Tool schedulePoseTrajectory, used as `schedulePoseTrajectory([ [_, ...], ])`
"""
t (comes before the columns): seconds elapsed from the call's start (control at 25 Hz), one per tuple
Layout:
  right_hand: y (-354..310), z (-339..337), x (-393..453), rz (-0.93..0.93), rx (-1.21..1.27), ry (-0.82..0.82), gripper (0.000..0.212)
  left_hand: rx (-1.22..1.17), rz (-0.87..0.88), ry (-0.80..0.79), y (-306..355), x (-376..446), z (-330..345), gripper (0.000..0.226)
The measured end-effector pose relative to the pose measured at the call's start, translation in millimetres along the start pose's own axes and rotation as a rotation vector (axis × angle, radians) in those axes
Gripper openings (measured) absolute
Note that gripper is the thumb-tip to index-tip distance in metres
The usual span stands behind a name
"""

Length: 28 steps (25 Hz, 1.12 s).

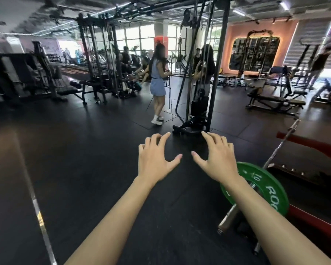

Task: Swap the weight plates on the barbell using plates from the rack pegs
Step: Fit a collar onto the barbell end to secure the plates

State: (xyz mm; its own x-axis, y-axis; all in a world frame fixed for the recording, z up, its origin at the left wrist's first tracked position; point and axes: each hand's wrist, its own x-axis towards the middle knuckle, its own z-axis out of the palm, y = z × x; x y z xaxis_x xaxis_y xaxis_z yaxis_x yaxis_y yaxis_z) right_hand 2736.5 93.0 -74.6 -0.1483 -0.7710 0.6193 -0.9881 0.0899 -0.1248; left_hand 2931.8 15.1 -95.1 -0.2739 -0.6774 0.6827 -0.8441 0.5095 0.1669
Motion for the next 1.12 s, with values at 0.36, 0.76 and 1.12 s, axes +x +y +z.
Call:
schedulePoseTrajectory([
  [0.36, 96.2, 122.1, 184.3, 0.094, -0.043, 0.01, 0.072, -0.065, 0.073, -0.055, -6.2, 189.9, 157.2, 0.076],
  [0.76, 184.7, 269.5, 353.8, 0.244, -0.132, -0.008, 0.071, -0.199, 0.213, -0.126, -32.7, 392.0, 362.8, 0.075],
  [1.12, 310.1, 353.8, 498.0, 0.457, -0.275, 0.075, 0.071, -0.392, 0.404, -0.194, 24.8, 571.0, 552.2, 0.075],
])
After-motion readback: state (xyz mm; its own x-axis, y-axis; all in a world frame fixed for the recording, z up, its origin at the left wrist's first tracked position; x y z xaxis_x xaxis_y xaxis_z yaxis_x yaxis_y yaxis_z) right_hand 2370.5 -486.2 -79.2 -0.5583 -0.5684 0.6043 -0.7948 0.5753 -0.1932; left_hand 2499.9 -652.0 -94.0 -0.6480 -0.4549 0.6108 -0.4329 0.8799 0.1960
